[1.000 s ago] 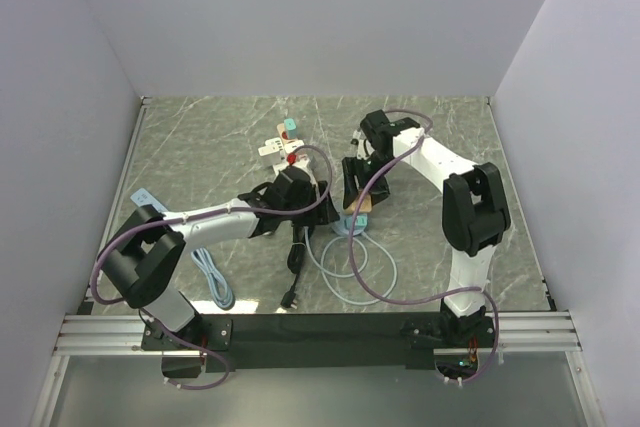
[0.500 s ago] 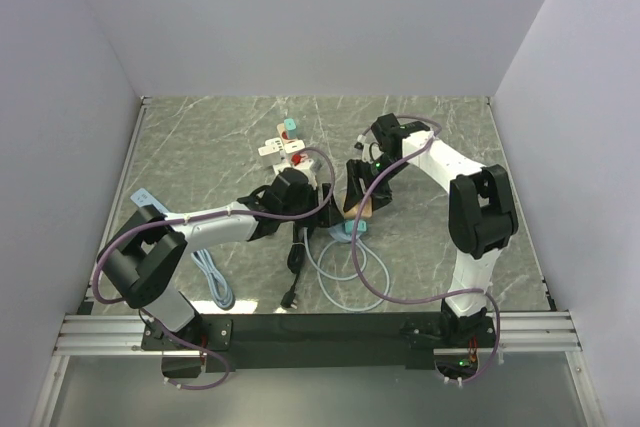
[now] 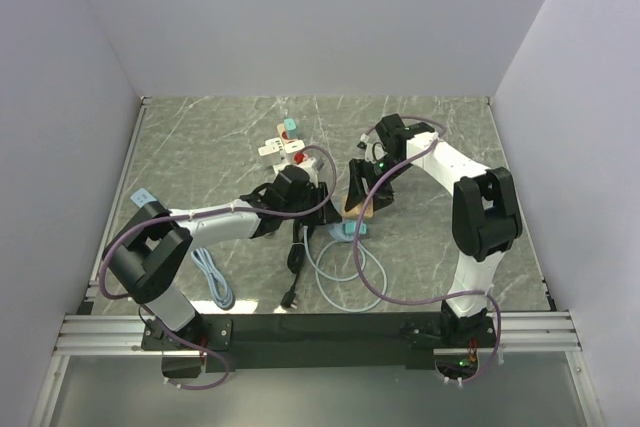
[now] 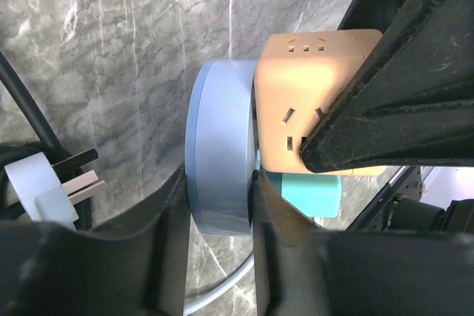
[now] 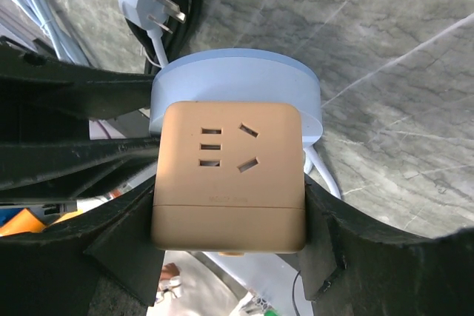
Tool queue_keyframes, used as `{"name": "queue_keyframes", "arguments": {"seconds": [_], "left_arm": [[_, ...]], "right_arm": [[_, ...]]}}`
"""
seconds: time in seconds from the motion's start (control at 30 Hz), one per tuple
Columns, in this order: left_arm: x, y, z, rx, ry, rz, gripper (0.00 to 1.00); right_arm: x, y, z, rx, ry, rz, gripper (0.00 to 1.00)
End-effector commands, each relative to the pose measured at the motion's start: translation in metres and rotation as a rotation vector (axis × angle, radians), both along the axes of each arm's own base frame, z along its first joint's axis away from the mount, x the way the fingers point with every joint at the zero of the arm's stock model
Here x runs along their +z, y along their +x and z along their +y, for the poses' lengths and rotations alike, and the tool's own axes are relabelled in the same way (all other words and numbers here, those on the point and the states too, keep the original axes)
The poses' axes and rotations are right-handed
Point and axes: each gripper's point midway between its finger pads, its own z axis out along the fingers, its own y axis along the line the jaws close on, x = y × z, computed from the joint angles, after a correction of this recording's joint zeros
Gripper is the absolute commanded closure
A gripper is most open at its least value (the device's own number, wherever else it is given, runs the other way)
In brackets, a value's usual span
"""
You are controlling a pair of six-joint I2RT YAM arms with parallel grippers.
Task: Pull the plug off the socket
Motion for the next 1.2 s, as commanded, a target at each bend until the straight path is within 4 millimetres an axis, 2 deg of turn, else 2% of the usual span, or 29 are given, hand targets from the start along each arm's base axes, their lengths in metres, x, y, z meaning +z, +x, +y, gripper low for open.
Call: {"name": "queue_keyframes", "arguments": {"seconds": [0.0, 0.07, 0.2, 0.33, 0.5, 0.77, 1.03, 1.1, 1.13, 1.17], "left_arm": [[0.010, 0.000, -0.015, -0.047, -0.034, -0.040, 0.92], [0.003, 0.001, -0.012, -0.027, -0.017, -0.024, 0.99], [-0.014, 0.005, -0.001, 0.036, 0.060, 0.017, 1.00], [-0.038, 0.004, 0.010, 0.071, 0.142, 0.063, 0.99], [-0.056, -0.003, 0.022, 0.098, 0.181, 0.095, 0.99], [-0.067, -0.006, 0.030, 0.108, 0.212, 0.102, 1.00], [-0.073, -0.008, 0.032, 0.111, 0.223, 0.115, 1.00], [-0.070, -0.006, 0.031, 0.114, 0.215, 0.113, 1.00], [-0.070, -0.005, 0.030, 0.113, 0.216, 0.114, 1.00], [-0.069, -0.004, 0.029, 0.115, 0.214, 0.113, 1.00]], "right_arm": [[0.048, -0.003, 0.029, 0.020, 0.203, -0.048, 1.00], [0.047, -0.002, 0.028, 0.007, 0.197, -0.052, 1.00], [0.042, 0.000, 0.020, -0.036, 0.138, -0.073, 1.00], [0.051, -0.002, 0.011, -0.053, 0.122, -0.085, 1.00], [0.065, 0.003, -0.002, -0.077, 0.076, -0.124, 1.00], [0.078, 0.006, -0.022, -0.076, 0.026, -0.153, 1.00], [0.096, 0.001, -0.021, -0.085, 0.075, -0.186, 1.00], [0.087, -0.004, -0.020, -0.098, 0.062, -0.169, 1.00], [0.089, -0.001, -0.016, -0.099, 0.070, -0.217, 1.00], [0.078, -0.005, -0.017, -0.130, 0.042, -0.200, 1.00]]}}
